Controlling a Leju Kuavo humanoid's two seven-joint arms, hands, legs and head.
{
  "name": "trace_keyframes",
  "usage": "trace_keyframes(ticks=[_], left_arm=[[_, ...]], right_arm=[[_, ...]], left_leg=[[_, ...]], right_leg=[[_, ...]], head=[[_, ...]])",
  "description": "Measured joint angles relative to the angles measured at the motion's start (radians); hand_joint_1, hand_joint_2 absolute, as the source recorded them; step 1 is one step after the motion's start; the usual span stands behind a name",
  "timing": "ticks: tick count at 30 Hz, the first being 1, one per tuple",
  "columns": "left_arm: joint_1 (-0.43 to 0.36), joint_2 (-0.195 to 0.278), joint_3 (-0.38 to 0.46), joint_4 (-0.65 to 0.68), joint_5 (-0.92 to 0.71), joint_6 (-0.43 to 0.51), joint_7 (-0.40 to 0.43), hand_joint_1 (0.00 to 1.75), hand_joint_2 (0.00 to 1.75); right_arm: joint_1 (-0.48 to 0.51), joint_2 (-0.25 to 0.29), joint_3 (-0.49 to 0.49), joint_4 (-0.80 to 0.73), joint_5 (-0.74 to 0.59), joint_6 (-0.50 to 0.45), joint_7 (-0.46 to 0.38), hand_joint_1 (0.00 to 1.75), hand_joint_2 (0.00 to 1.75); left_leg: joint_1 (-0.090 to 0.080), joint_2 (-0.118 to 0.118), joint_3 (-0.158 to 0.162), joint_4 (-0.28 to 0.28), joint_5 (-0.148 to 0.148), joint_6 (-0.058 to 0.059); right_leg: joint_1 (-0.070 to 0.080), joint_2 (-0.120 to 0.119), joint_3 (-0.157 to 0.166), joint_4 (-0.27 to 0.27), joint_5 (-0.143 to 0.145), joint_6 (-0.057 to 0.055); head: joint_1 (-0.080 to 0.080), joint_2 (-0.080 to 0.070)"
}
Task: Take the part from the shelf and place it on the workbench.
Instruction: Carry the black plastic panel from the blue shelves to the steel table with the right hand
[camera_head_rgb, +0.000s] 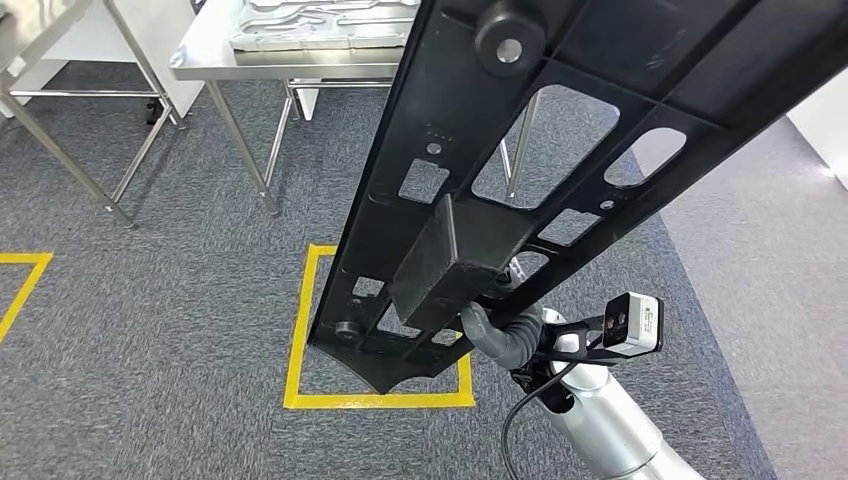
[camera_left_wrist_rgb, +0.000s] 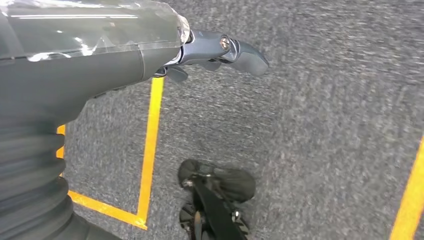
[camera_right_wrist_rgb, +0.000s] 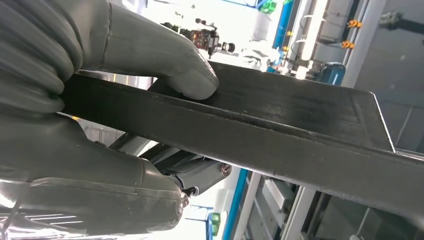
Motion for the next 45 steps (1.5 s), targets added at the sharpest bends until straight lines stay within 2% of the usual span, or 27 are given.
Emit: trace_keyframes(ticks=[1, 3, 6, 8, 10, 12, 13, 14, 15, 17, 18, 19, 22, 24, 25, 27, 29, 30, 31, 33, 34, 35, 38, 40, 43, 44, 45], left_arm=[[0.0, 0.001, 0.0, 0.0, 0.0, 0.0, 0.0, 0.0, 1.75], [-0.001, 0.004, 0.0, 0.0, 0.0, 0.0, 0.0, 0.0, 1.75], [-0.003, 0.008, 0.0, 0.0, 0.001, 0.0, -0.001, 0.0, 1.75], [-0.003, 0.008, 0.0, 0.0, 0.004, 0.0, -0.003, 0.0, 1.75], [-0.004, 0.008, 0.0, 0.0, 0.007, 0.0, -0.004, 0.0, 1.75], [-0.003, 0.008, 0.0, 0.0, 0.01, 0.001, -0.004, 0.0, 1.75], [-0.002, 0.008, 0.0, 0.0, 0.011, 0.002, -0.005, 0.0, 1.75], [-0.001, 0.008, 0.0, 0.0, 0.011, 0.002, -0.005, 0.0, 1.75], [-0.001, 0.008, 0.0, 0.0, 0.012, 0.002, -0.006, 0.0, 1.75], [-0.001, 0.008, 0.001, 0.0, 0.014, 0.002, -0.006, 0.0, 1.75], [-0.002, 0.008, 0.001, 0.0, 0.015, 0.002, -0.007, 0.0, 1.75], [-0.003, 0.008, 0.001, 0.0, 0.016, 0.003, -0.007, 0.0, 1.75], [-0.004, 0.008, 0.001, 0.0, 0.018, 0.004, -0.008, 0.0, 1.75], [-0.006, 0.008, 0.001, 0.0, 0.019, 0.004, -0.009, 0.0, 1.75], [-0.007, 0.008, 0.001, 0.0, 0.019, 0.004, -0.009, 0.0, 1.75], [-0.006, 0.008, 0.001, 0.0, 0.02, 0.004, -0.009, 0.0, 1.75], [-0.001, 0.008, 0.001, 0.0, 0.021, 0.004, -0.009, 0.0, 1.75], [0.0, 0.008, 0.001, 0.0, 0.021, 0.004, -0.009, 0.0, 1.75], [0.001, 0.008, 0.002, 0.0, 0.021, 0.004, -0.009, 0.0, 1.75], [0.002, 0.01, 0.002, 0.0, 0.021, 0.004, -0.009, 0.0, 1.75], [0.003, 0.011, 0.002, 0.0, 0.021, 0.004, -0.009, 0.0, 1.75], [0.004, 0.012, 0.002, 0.0, 0.021, 0.004, -0.009, 0.0, 1.75], [0.003, 0.012, 0.002, 0.0, 0.021, 0.004, -0.011, 0.0, 1.75], [0.0, 0.011, 0.002, 0.0, 0.021, 0.003, -0.012, 0.0, 1.75], [0.0, 0.011, 0.002, 0.0, 0.021, 0.003, -0.012, 0.0, 1.75], [0.001, 0.011, 0.002, 0.0, 0.021, 0.004, -0.011, 0.0, 1.75], [0.002, 0.01, 0.002, 0.0, 0.022, 0.004, -0.01, 0.0, 1.75]], right_arm=[[0.0, 0.0, -0.001, 0.0, -0.002, -0.001, 0.0, 1.75, 1.75], [-0.001, -0.001, -0.003, -0.001, -0.009, -0.005, 0.003, 1.75, 1.75], [-0.006, -0.002, -0.005, -0.007, -0.026, -0.013, 0.016, 1.75, 1.75], [-0.015, -0.002, -0.005, -0.012, -0.037, -0.018, 0.024, 1.75, 1.75], [-0.028, -0.002, -0.005, -0.016, -0.045, -0.019, 0.03, 1.75, 1.75], [-0.036, -0.003, -0.004, -0.017, -0.05, -0.021, 0.036, 1.75, 1.75], [-0.036, -0.003, -0.004, -0.017, -0.052, -0.023, 0.039, 1.75, 1.75], [-0.037, -0.004, -0.004, -0.017, -0.054, -0.024, 0.041, 1.75, 1.75], [-0.039, -0.005, -0.004, -0.017, -0.056, -0.025, 0.042, 1.75, 1.75], [-0.044, -0.007, -0.003, -0.016, -0.058, -0.025, 0.042, 1.75, 1.75], [-0.048, -0.008, -0.002, -0.016, -0.059, -0.025, 0.042, 1.75, 1.75], [-0.051, -0.009, -0.001, -0.016, -0.061, -0.026, 0.043, 1.75, 1.75], [-0.058, -0.011, 0.002, -0.016, -0.066, -0.028, 0.043, 1.75, 1.75], [-0.066, -0.011, 0.003, -0.016, -0.069, -0.029, 0.043, 1.75, 1.75], [-0.07, -0.01, 0.004, -0.016, -0.071, -0.029, 0.043, 1.75, 1.75], [-0.075, -0.01, 0.006, -0.016, -0.072, -0.029, 0.044, 1.75, 1.75], [-0.075, -0.01, 0.009, -0.014, -0.072, -0.03, 0.045, 1.75, 1.75], [-0.075, -0.01, 0.01, -0.014, -0.073, -0.03, 0.045, 1.75, 1.75], [-0.075, -0.01, 0.011, -0.014, -0.073, -0.03, 0.045, 1.75, 1.75], [-0.077, -0.01, 0.013, -0.011, -0.076, -0.031, 0.045, 1.75, 1.75], [-0.079, -0.01, 0.014, -0.01, -0.078, -0.031, 0.045, 1.75, 1.75], [-0.08, -0.01, 0.016, -0.008, -0.08, -0.031, 0.045, 1.75, 1.75], [-0.082, -0.01, 0.019, -0.006, -0.084, -0.033, 0.042, 1.75, 1.75], [-0.082, -0.01, 0.019, -0.006, -0.084, -0.037, 0.036, 1.75, 1.75], [-0.072, -0.011, 0.02, -0.006, -0.079, -0.043, 0.031, 1.75, 1.75], [-0.066, -0.011, 0.021, -0.006, -0.076, -0.045, 0.03, 1.75, 1.75], [-0.061, -0.011, 0.021, -0.006, -0.072, -0.047, 0.028, 1.75, 1.75]], left_leg=[[0.0, -0.001, 0.026, -0.072, 0.045, 0.005], [-0.005, -0.005, 0.074, -0.185, 0.091, 0.017], [-0.01, -0.007, 0.094, -0.222, 0.079, 0.035], [-0.007, -0.007, 0.11, -0.232, 0.073, 0.048], [-0.006, -0.006, 0.128, -0.238, 0.065, 0.058], [-0.006, -0.005, 0.14, -0.238, 0.053, 0.061], [-0.005, -0.005, 0.148, -0.238, 0.046, 0.06], [-0.005, -0.006, 0.158, -0.238, 0.038, 0.058], [-0.004, -0.006, 0.171, -0.238, 0.028, 0.056], [-0.004, -0.006, 0.2, -0.237, 0.007, 0.048], [-0.004, -0.006, 0.21, -0.237, -0.002, 0.043], [-0.005, -0.005, 0.216, -0.239, -0.011, 0.036], [-0.006, -0.001, 0.229, -0.233, -0.017, 0.017], [-0.004, -0.001, 0.204, -0.166, -0.013, 0.01], [-0.002, -0.002, 0.168, -0.104, -0.022, 0.007], [-0.002, -0.003, 0.075, 0.023, -0.074, 0.003], [-0.002, -0.003, 0.015, 0.064, -0.118, 0.002], [-0.003, -0.003, 0.007, 0.037, -0.106, 0.005], [-0.005, -0.003, 0.012, -0.015, -0.068, 0.011], [-0.012, -0.004, 0.03, -0.138, 0.045, 0.026], [-0.015, -0.005, 0.037, -0.178, 0.081, 0.033], [-0.018, -0.007, 0.04, -0.201, 0.099, 0.039], [-0.014, -0.009, 0.067, -0.216, 0.096, 0.057], [-0.012, -0.01, 0.089, -0.22, 0.09, 0.066], [-0.012, -0.01, 0.106, -0.22, 0.071, 0.07], [-0.012, -0.011, 0.115, -0.22, 0.063, 0.069], [-0.012, -0.011, 0.126, -0.22, 0.054, 0.069]], right_leg=[[0.0, 0.004, 0.009, 0.0, -0.007, 0.002], [0.003, 0.01, 0.019, 0.002, -0.02, 0.011], [0.003, 0.014, 0.024, 0.005, -0.023, 0.028], [0.001, 0.006, 0.016, 0.036, -0.03, 0.039], [-0.002, -0.005, -0.036, 0.131, -0.063, 0.049], [-0.005, -0.008, -0.124, 0.255, -0.105, 0.056], [-0.008, -0.009, -0.158, 0.291, -0.11, 0.058], [-0.009, -0.01, -0.175, 0.29, -0.096, 0.059], [-0.011, -0.013, -0.174, 0.254, -0.063, 0.059], [-0.01, -0.02, -0.139, 0.122, 0.031, 0.054], [-0.007, -0.024, -0.123, 0.07, 0.058, 0.049], [-0.003, -0.026, -0.114, 0.038, 0.074, 0.042], [0.0, -0.02, -0.096, 0.019, 0.065, 0.018], [-0.003, -0.018, -0.07, 0.009, 0.055, 0.005], [-0.003, -0.017, -0.059, 0.005, 0.049, 0.0], [-0.001, -0.014, -0.042, 0.004, 0.033, -0.005], [0.001, -0.009, -0.021, 0.004, 0.015, -0.006], [0.003, -0.007, -0.007, 0.004, 0.005, -0.005], [0.005, -0.006, 0.007, 0.004, -0.005, -0.005], [0.008, -0.004, 0.031, 0.005, -0.026, -0.001], [0.009, -0.002, 0.038, 0.005, -0.037, 0.004], [0.011, -0.001, 0.044, 0.009, -0.043, 0.01], [0.012, -0.002, 0.058, 0.029, -0.053, 0.03], [0.009, -0.006, 0.028, 0.092, -0.081, 0.04], [0.003, -0.01, -0.092, 0.255, -0.148, 0.05], [0.001, -0.011, -0.121, 0.276, -0.154, 0.052], [0.0, -0.012, -0.132, 0.262, -0.141, 0.052]], head=[[0.0, 0.0], [0.0, 0.0], [0.0, 0.0], [0.0, 0.0], [0.0, 0.0], [0.0, 0.0], [0.0, 0.0], [0.0, 0.0], [0.0, 0.0], [0.0, 0.0], [0.001, 0.0], [0.001, 0.0], [0.001, 0.0], [0.001, 0.0], [0.001, 0.0], [0.0, 0.0], [0.0, 0.0], [0.0, 0.0], [0.0, 0.0], [0.001, 0.0], [0.001, 0.0], [0.001, 0.0], [0.001, 0.0], [0.001, 0.0], [0.001, 0.0], [0.001, 0.0], [0.001, 0.0]])
